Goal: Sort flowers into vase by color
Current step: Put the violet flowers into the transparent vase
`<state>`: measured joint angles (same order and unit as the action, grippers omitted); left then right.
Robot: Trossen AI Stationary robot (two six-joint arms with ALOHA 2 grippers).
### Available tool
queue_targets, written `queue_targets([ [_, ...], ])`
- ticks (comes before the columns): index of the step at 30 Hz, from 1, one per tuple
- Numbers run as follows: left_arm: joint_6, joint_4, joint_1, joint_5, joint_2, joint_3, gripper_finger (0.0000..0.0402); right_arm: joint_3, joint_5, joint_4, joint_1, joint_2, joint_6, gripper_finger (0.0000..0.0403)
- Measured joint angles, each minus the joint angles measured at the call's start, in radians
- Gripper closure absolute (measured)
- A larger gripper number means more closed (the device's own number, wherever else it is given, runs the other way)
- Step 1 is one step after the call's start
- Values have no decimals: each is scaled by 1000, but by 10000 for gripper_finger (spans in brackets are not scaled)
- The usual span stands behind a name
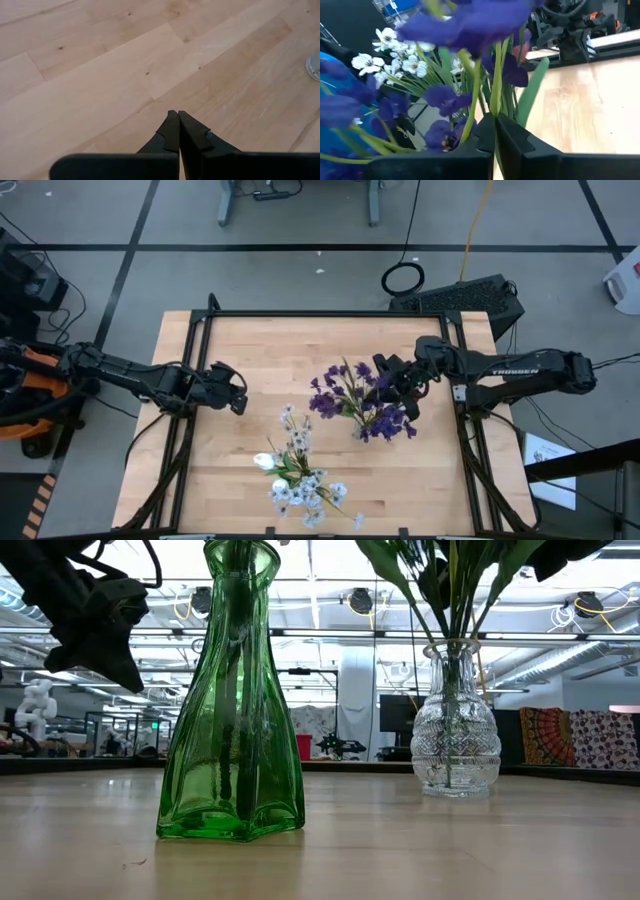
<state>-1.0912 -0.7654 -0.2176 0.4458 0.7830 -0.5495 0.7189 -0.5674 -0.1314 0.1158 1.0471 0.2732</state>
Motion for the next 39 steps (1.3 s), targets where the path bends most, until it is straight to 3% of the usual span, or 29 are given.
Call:
queue_targets([
  [9,0,0,0,0,0,0,401,0,4,24,0,-74,10,399],
  [14,0,0,0,0,0,0,401,0,109,148,0,-110,28,399],
  [18,0,0,0,0,0,0,401,0,121,164,0,-116,58,392],
  [31,0,1,0,0,0,0,401,0,117,184,0,-138,134,306],
  [39,3,0,0,0,0,0,401,0,124,272,16,-236,128,289],
])
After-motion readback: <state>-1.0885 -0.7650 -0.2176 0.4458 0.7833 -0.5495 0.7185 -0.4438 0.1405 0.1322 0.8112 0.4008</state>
